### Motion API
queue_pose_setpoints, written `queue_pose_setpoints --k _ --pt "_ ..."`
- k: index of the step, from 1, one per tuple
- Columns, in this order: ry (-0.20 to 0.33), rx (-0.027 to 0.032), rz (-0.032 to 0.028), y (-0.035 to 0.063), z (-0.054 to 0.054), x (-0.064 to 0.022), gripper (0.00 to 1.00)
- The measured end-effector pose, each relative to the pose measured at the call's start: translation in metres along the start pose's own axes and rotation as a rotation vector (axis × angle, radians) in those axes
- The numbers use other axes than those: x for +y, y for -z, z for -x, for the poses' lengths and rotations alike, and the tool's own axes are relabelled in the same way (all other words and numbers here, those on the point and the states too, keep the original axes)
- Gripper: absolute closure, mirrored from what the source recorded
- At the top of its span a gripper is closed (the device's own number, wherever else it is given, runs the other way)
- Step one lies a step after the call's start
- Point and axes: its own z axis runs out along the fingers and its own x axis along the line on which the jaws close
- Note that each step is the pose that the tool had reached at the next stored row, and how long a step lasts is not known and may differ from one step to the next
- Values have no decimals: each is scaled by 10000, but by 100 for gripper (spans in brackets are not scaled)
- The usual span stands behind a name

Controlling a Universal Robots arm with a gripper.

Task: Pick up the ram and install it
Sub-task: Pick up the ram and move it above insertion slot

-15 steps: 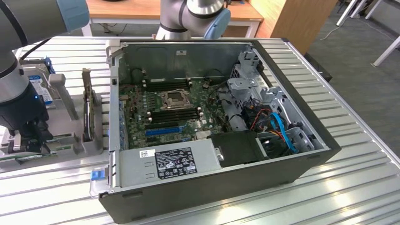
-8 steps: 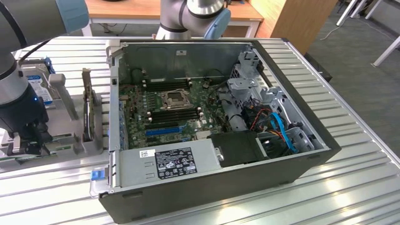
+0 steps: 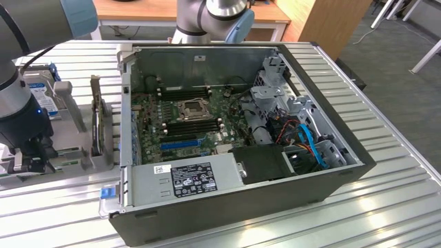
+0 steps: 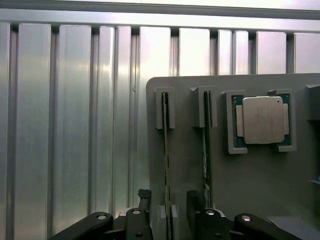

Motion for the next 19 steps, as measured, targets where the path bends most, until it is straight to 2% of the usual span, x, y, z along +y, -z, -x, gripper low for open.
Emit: queue_pose_setpoints --k 9,19 --pt "0 1 2 -79 -2 -1 59" --pt "0 0 1 -82 -2 -2 59"
